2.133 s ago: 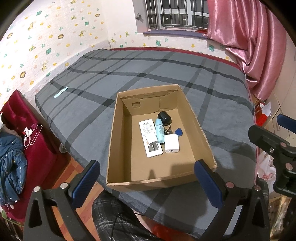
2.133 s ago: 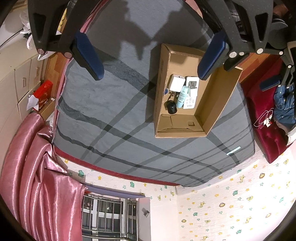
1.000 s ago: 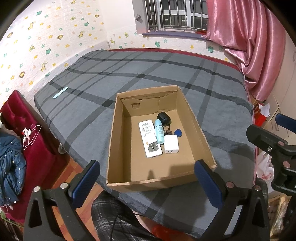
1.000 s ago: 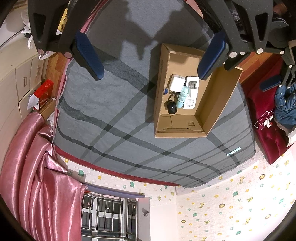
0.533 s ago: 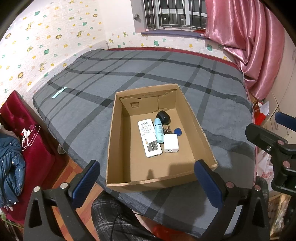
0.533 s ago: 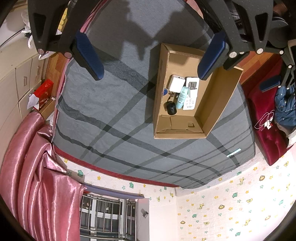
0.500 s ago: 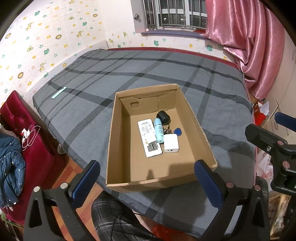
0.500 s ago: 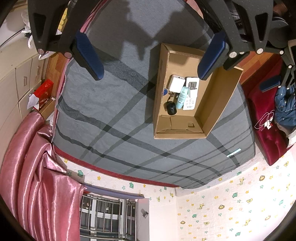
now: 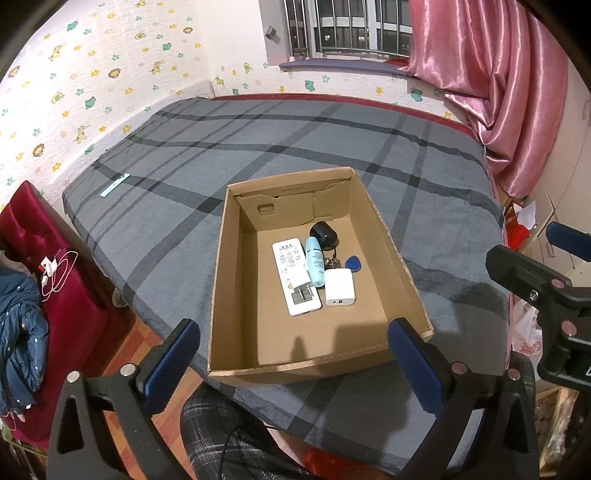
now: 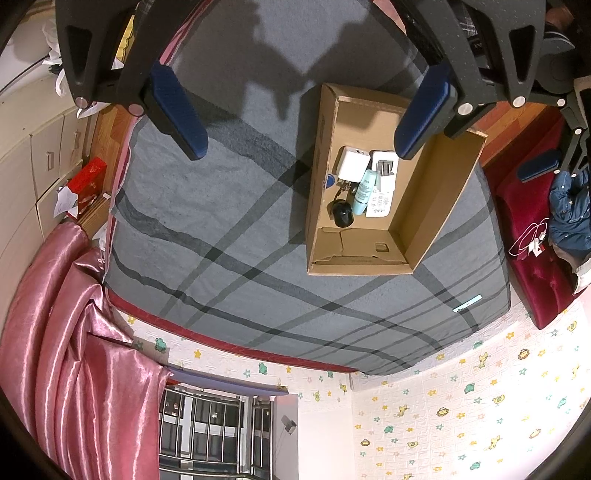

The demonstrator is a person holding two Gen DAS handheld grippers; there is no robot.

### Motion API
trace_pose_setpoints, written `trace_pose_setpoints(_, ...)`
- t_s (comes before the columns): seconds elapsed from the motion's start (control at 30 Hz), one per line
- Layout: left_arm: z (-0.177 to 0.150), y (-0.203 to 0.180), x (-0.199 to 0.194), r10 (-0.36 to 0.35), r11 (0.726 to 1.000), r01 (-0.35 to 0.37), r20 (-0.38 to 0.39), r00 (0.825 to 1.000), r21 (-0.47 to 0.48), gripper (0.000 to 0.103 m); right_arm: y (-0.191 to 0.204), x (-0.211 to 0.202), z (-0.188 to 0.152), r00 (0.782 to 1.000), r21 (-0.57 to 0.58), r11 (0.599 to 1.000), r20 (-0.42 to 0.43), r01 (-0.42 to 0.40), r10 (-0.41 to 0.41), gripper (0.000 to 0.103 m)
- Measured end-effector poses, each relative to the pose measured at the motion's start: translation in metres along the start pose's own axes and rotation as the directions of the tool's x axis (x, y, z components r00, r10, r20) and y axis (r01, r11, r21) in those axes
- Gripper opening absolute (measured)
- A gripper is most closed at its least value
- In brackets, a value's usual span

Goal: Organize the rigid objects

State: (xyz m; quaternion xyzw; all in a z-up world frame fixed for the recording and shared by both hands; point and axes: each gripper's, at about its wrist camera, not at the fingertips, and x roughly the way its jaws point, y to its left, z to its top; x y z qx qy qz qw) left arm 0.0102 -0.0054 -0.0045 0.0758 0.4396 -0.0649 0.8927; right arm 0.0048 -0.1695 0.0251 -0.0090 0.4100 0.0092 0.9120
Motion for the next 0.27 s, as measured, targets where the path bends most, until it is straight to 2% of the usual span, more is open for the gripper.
trace_pose_setpoints(0.17, 0.0018, -0.0012, 0.0038, -0.004, 1.0, 0.004, 0.002, 1.0, 0.013, 0.103, -0.0012, 0.0042, 0.003, 1.0, 0.001, 1.0, -0.004, -0.003, 0.003, 0.103)
trace_pose_setpoints(0.27, 0.0038, -0.0009, 0.0065, -0.038, 0.999, 0.038, -0.003, 0.999, 0.004, 0.103, -0.0024, 0.0082, 0.0063, 1.0, 0.002, 1.0, -0.008, -0.004, 0.004, 0.103)
